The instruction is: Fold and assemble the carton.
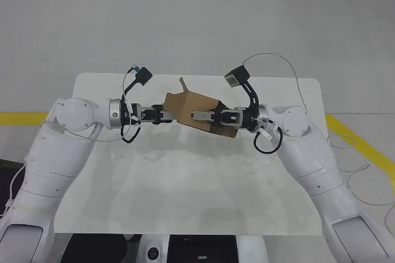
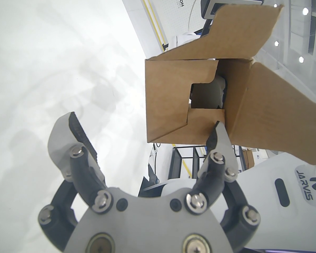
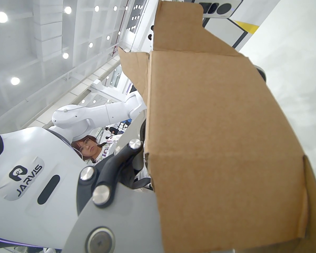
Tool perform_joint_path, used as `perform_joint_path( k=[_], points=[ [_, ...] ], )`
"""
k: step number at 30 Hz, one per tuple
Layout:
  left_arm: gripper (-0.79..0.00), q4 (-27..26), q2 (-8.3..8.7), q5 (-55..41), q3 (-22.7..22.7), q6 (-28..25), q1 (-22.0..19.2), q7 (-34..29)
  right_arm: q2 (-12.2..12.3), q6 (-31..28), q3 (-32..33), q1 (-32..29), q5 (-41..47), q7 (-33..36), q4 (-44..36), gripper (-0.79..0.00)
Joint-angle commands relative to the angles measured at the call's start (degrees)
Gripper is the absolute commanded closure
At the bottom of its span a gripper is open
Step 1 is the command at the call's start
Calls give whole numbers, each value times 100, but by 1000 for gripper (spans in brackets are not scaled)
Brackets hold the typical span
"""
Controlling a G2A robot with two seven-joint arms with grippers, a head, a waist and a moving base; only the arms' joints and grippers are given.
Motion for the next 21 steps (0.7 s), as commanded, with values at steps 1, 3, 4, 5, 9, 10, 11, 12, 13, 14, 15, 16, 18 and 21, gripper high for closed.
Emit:
perform_joint_path(
  k=[1, 3, 4, 5, 9, 10, 11, 12, 13, 14, 15, 16, 18, 21],
  points=[
    [-785, -4, 2, -1, -2, 3, 2, -1, -3, -1, -6, 2, -3, -5, 3, 0],
    [-785, -9, 3, -5, -2, 0, 3, -11, -6, -2, -15, 4, -1, -3, 4, 0],
    [-785, -7, 4, -6, -1, 2, 4, -15, -8, -3, -18, 6, 1, -2, 7, 0],
    [-785, -11, 5, -10, 2, 6, 2, -26, -9, -5, -20, 8, 1, -3, 10, 0],
    [-785, -10, 6, -14, 7, 5, 0, -28, -13, 0, -30, 17, -1, 9, 19, 0],
    [-785, -12, 6, -10, 10, 3, -1, -32, -14, 1, -30, 19, -1, 10, 21, 0],
    [-785, -9, 7, -4, 11, 1, -4, -34, -15, 0, -33, 18, 2, 18, 22, 0],
    [-785, -7, 7, -2, 12, 3, -4, -28, -15, 5, -32, 14, 12, 24, 30, 0],
    [-785, -3, 7, 0, 12, 3, -4, -21, -14, 1, -27, 12, 15, 32, 36, 0],
    [-785, 10, 9, 14, 10, 3, -5, -10, -12, 0, -19, 6, 23, 42, 49, 0],
    [-785, 24, 10, 25, 6, 4, -6, 6, -9, 0, -10, 0, 32, 55, 59, 0],
    [-785, 42, 11, 46, -3, 4, -11, 29, -6, -2, 6, -10, 55, 70, 68, 0],
    [-785, 121, 17, 74, -43, 5, -29, 106, 10, 8, 55, -36, 77, 119, 107, 0],
    [-785, 259, 25, 146, -115, 12, -88, 245, 40, 155, 84, -84, 123, 370, 104, 0]
  ],
)
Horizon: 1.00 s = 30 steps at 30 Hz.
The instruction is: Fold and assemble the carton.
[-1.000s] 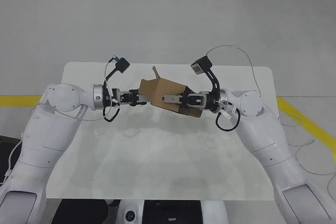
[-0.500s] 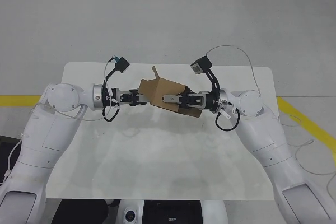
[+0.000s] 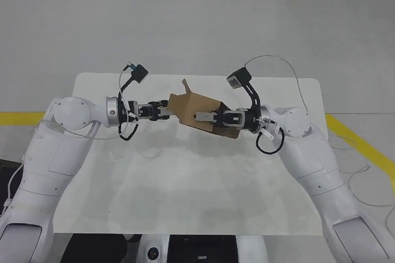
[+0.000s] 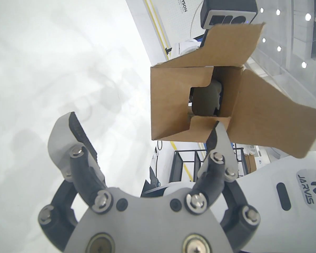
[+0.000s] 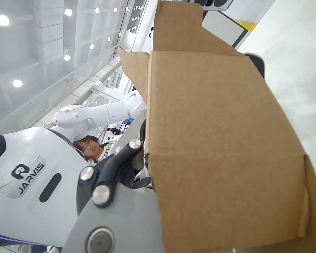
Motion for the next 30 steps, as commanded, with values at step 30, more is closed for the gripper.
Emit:
perform_joint_path(
  k=[30],
  points=[
    [-785, 114, -12, -79, 36, -55, -125, -53, -69, 154, -293, 86, 316, 582, 123, 0]
  ],
)
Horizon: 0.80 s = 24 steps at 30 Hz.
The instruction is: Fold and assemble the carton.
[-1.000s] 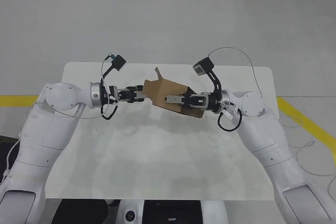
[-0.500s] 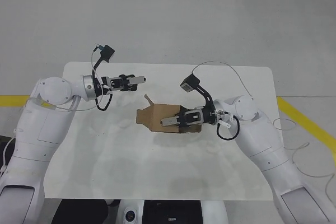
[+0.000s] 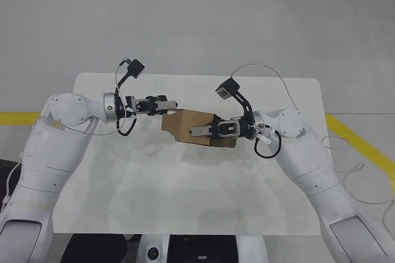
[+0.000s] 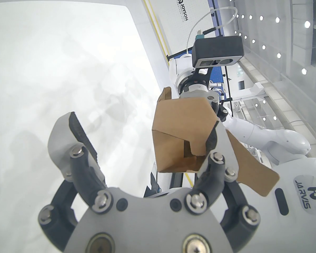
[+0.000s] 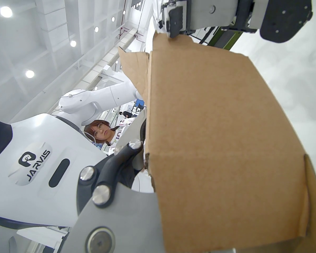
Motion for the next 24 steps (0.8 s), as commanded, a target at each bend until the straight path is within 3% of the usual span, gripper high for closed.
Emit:
perform_joint_path(
  k=[1, 24],
  points=[
    [-785, -31, 5, -9, -8, -5, 19, -30, 1, -6, 13, -8, 0, -27, -11, 0],
    [-785, -214, 21, -34, 57, -3, 107, -175, -51, -47, -59, 19, -9, -151, -126, 0]
  ],
)
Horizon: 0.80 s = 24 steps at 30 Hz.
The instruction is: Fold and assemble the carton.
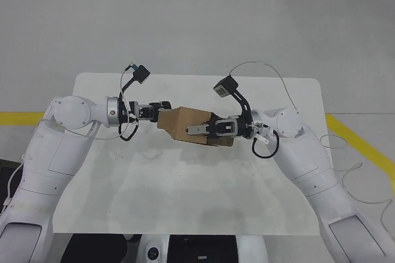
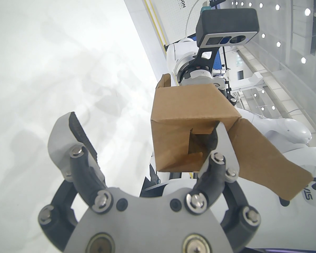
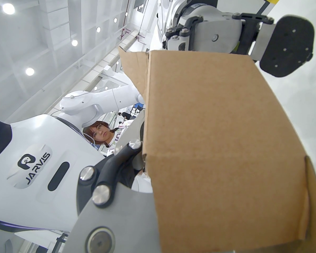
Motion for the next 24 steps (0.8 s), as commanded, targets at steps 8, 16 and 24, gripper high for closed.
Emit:
perform_joint_path(
  k=[8, 16, 24],
  points=[
    [-785, -4, 3, -14, 1, -8, 1, 16, -12, -5, -8, 9, 12, 16, 30, 0],
    [-785, 9, 8, -15, -4, 10, -3, 18, -5, -16, 38, 9, -23, 25, 102, 0],
    [-785, 114, 20, -22, -64, 28, -20, 78, 73, 49, 241, -16, -467, -142, 257, 0]
  ],
)
